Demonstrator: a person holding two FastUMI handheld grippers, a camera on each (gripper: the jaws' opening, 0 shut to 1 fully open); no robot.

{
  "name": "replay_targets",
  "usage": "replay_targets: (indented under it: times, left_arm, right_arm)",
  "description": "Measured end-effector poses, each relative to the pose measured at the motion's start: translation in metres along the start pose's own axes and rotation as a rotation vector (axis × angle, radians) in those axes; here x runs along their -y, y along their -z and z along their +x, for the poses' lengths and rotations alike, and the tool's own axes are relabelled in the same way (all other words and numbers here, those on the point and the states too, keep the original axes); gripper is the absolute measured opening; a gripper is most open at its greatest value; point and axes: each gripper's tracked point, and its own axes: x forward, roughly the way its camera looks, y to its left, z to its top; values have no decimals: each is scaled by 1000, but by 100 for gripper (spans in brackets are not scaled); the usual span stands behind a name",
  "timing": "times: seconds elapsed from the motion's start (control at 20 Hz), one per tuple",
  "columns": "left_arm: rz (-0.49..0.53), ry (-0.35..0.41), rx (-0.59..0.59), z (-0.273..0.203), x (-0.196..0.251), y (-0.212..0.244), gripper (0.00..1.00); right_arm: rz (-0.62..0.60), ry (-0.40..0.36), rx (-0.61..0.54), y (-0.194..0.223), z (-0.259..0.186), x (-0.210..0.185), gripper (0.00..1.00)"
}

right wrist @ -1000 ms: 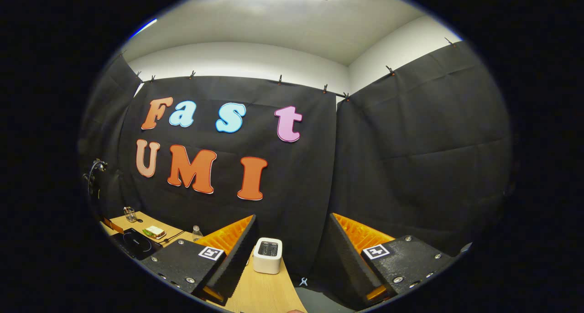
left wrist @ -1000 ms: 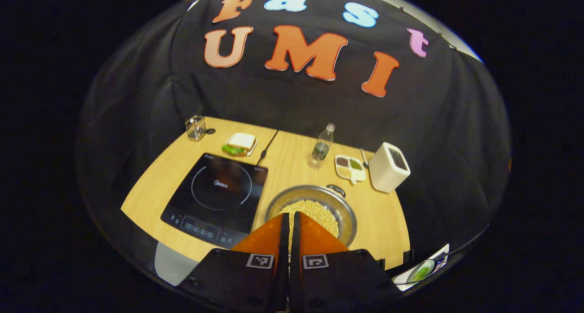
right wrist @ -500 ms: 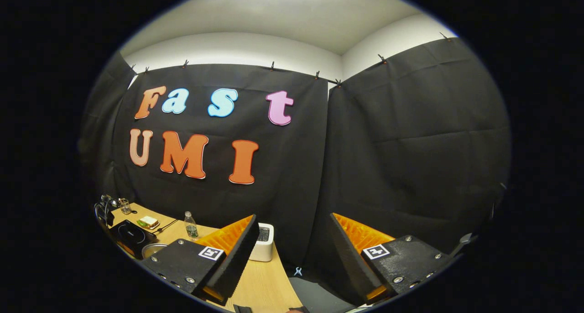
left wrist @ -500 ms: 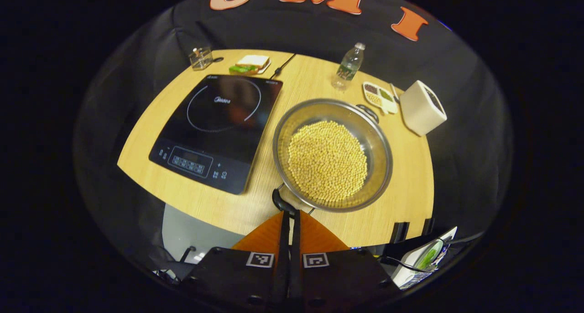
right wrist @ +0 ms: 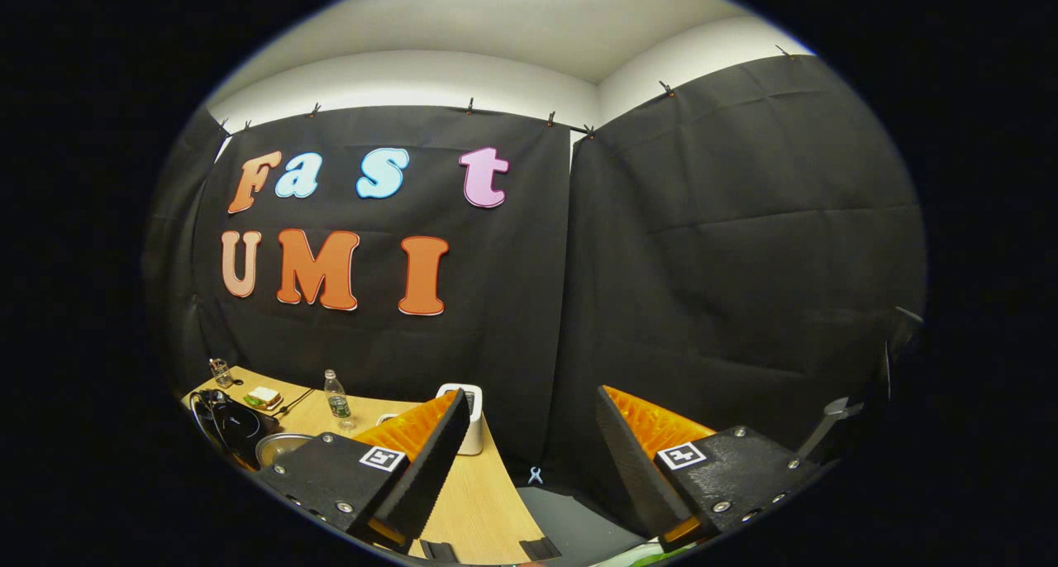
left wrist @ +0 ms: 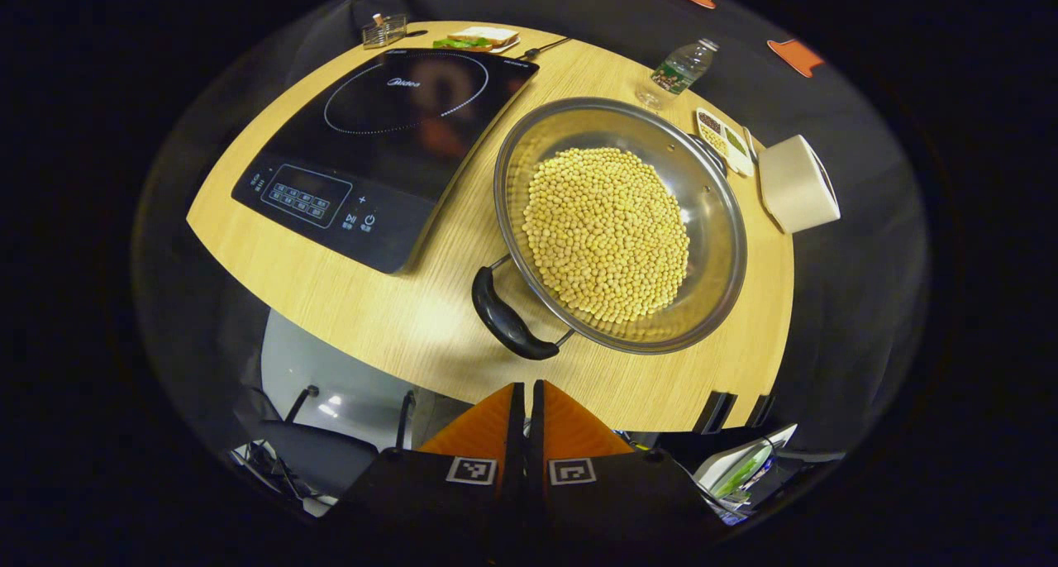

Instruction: First push the handle of the pot to place it horizontally, then grasp the pot with both hands and set it on the induction cooktop.

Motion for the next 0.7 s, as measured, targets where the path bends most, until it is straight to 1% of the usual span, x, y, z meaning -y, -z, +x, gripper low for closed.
replay_targets:
  times: [0.2,0.3,0.45,0.55,0.7]
  left_arm:
    - [-51,23,-31,16,10,-1,10]
    - [-51,6,-45,26,8,-2,10]
    - [-47,15,-81,36,12,-3,10]
    - [-52,20,-106,41,12,-5,9]
    - [-55,1,-117,46,5,-15,10]
  right_arm:
    - [-2,38,-23,9,-8,11,95]
    - [-7,55,-25,10,-9,13,95]
    - [-7,92,-31,12,-6,15,95]
    - [4,97,-42,14,-5,6,95]
    - [-12,105,-62,20,0,-6,95]
